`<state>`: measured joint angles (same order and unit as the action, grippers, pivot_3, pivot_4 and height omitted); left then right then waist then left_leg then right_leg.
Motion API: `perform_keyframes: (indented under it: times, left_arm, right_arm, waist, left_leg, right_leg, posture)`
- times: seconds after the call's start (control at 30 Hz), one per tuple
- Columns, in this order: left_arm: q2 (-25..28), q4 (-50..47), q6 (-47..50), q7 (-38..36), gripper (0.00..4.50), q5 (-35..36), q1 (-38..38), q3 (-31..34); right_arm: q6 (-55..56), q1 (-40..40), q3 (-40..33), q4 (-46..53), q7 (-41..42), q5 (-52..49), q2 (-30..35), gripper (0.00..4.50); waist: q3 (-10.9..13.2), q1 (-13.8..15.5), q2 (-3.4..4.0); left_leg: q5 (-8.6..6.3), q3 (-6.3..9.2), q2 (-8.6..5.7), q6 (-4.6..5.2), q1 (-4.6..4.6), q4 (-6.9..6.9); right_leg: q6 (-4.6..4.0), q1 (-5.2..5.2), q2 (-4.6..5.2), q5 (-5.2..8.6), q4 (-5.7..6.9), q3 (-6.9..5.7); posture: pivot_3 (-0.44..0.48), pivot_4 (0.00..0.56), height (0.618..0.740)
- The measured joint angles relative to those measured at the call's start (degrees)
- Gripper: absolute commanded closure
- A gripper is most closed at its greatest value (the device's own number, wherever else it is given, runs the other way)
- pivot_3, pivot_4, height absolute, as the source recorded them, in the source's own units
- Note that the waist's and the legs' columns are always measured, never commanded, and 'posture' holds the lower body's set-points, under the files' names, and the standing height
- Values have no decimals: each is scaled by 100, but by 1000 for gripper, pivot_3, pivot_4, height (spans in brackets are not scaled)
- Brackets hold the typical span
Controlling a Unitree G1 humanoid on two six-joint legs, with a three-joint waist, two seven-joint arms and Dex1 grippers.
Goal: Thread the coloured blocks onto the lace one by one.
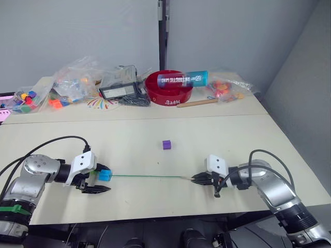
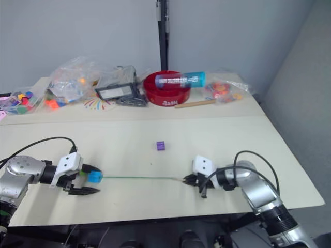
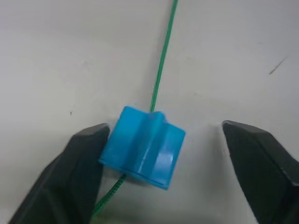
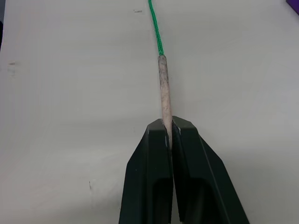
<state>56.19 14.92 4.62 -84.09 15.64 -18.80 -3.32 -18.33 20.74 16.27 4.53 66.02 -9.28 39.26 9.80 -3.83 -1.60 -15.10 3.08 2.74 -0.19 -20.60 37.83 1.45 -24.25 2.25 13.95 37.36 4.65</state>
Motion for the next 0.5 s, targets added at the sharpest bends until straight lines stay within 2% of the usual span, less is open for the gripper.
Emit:
perform_keyframes:
  times: [0.2, 0.33, 0.37, 0.5]
  left_arm:
    - [0, -1129, 1109, -19, 128, 493, -193, 120]
    - [-712, -1874, 1372, 423, 128, 498, -165, -167]
    - [-978, -1971, 1410, 600, 128, 468, -142, -321]
    - [-1476, -2032, 1310, 1033, 128, 252, -135, -602]
  right_arm:
    - [-221, 221, 207, 38, -21, 25, -177, 4500]
    - [-435, 488, 423, 104, -106, 125, -448, 4500]
    - [-472, 533, 487, 132, -143, 134, -535, 4500]
    - [-611, 555, 600, 171, -257, 178, -723, 4500]
  waist:
    - [1, 2, -1]
    - [1, 26, -1]
    - [1, 40, -2]
    - [2, 58, -2]
  left_leg:
    - [0, 4, 0, 1, -20, 0]
    - [0, 9, -1, 1, -27, 2]
    - [0, 10, -1, 0, -29, 4]
    - [0, 12, -1, 0, -34, 6]
  right_leg:
    - [-1, -8, 0, -1, -15, -3]
    - [0, -9, 2, -3, -18, -6]
    - [0, -9, 2, -4, -19, -8]
    - [0, -12, 2, -5, -19, -9]
  posture:
    - [0, 150, 731]
    - [0, 150, 731]
    - [0, 150, 731]
    - [0, 150, 731]
